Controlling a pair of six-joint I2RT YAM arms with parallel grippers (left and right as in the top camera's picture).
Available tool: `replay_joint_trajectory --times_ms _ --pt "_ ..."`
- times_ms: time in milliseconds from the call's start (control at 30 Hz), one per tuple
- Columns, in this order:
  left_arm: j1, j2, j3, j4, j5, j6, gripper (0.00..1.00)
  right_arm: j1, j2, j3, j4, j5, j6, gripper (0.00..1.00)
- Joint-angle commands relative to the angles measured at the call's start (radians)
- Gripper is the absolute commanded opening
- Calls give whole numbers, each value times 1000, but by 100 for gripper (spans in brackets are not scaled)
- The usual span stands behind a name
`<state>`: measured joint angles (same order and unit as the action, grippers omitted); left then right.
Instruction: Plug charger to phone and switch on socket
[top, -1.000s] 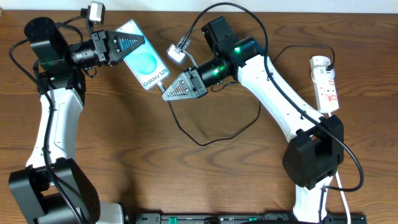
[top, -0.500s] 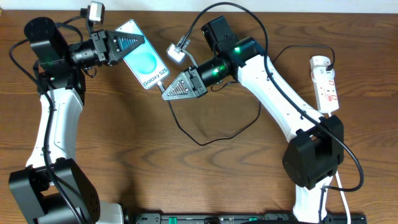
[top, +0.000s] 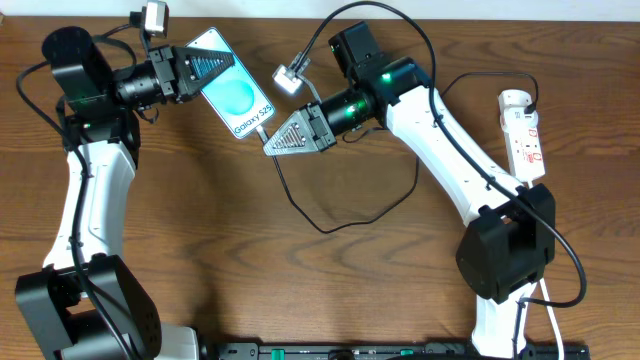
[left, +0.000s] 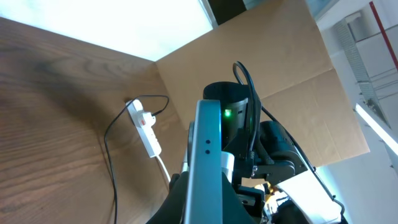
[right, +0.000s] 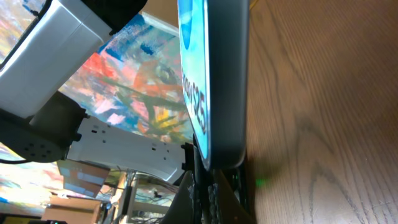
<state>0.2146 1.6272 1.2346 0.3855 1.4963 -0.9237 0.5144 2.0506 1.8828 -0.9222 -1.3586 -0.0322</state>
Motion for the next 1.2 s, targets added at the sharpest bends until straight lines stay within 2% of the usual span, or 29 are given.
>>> replay_joint_trajectory --times_ms 0,1167 --pt "-18 -7 13 -3 76 -2 7 -23 -4 15 13 -40 10 1" --pt "-38 -7 13 -18 76 -1 7 -40 -4 15 -3 -39 9 1"
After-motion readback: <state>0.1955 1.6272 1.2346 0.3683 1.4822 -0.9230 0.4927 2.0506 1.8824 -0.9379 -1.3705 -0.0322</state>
